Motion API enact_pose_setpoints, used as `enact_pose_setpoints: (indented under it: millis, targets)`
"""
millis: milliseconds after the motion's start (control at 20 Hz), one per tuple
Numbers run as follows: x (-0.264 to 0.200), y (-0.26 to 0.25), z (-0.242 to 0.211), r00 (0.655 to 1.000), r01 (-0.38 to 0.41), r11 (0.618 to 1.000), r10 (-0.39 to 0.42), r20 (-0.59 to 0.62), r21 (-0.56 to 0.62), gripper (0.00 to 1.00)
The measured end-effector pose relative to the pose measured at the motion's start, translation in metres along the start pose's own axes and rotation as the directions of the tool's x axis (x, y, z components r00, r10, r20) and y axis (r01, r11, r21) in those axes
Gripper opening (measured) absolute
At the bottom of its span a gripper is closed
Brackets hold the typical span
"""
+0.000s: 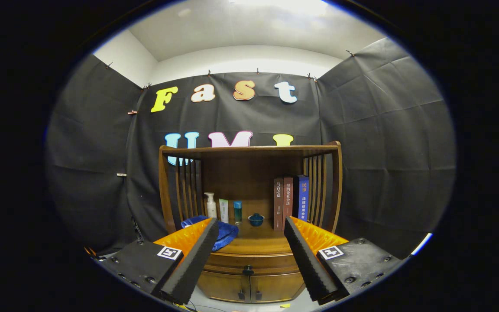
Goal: Pull open the drawer, take out the items inside it, and place them on the countertop above the cabinet.
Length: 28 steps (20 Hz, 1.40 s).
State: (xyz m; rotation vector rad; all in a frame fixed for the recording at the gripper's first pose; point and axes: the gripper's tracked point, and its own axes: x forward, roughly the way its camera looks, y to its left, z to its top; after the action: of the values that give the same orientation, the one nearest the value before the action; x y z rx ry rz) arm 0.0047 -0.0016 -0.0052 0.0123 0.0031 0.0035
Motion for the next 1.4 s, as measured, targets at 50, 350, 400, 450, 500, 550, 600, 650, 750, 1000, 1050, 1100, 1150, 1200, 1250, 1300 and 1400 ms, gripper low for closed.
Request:
enact_pose_setpoints:
  millis: [50,350,400,450,500,550,600,650,750,1000,1050,1100,1150,1200,1250,1300,1400]
  targets:
    - [0.001,-0.001,-0.002,1.000,0.003,1.000,-0.003,-0.003,0.003,0.99]
    - [0.016,-0.008,-0.025,0.999,0.004,1.000,-0.003,-0.034,0.024,0.99]
    - [0.021,-0.007,-0.032,0.999,0.002,1.000,-0.001,-0.044,0.025,0.99]
    - [0.025,-0.006,-0.039,0.998,-0.003,1.000,0.005,-0.055,0.030,0.99]
    - [0.029,-0.007,-0.047,0.998,-0.006,0.999,0.008,-0.065,0.037,0.99]
    - [0.033,-0.007,-0.055,0.997,-0.009,0.999,0.012,-0.075,0.047,0.99]
    - [0.040,-0.005,-0.063,0.997,-0.013,0.998,0.018,-0.081,0.057,0.99]
    - [0.047,-0.005,-0.073,0.996,-0.016,0.998,0.022,-0.091,0.065,0.99]
    - [0.057,-0.003,-0.097,0.993,-0.019,0.998,0.026,-0.111,0.066,0.99]
    - [0.089,0.000,-0.171,0.978,-0.016,0.998,0.028,-0.209,0.060,0.99]
    - [0.095,-0.001,-0.186,0.974,-0.009,0.998,0.023,-0.226,0.061,0.99]
    - [0.104,0.000,-0.200,0.969,-0.006,0.998,0.022,-0.245,0.064,0.99]
    - [0.110,0.002,-0.215,0.964,-0.003,0.998,0.021,-0.264,0.066,0.99]
    - [0.116,0.003,-0.227,0.959,0.000,0.998,0.020,-0.281,0.070,0.99]
    - [0.121,0.004,-0.240,0.955,0.006,0.998,0.015,-0.295,0.070,0.99]
    - [0.128,0.003,-0.252,0.950,0.017,0.998,0.003,-0.313,0.062,0.99]
    - [0.138,0.000,-0.276,0.937,0.034,0.999,-0.020,-0.348,0.037,0.99]
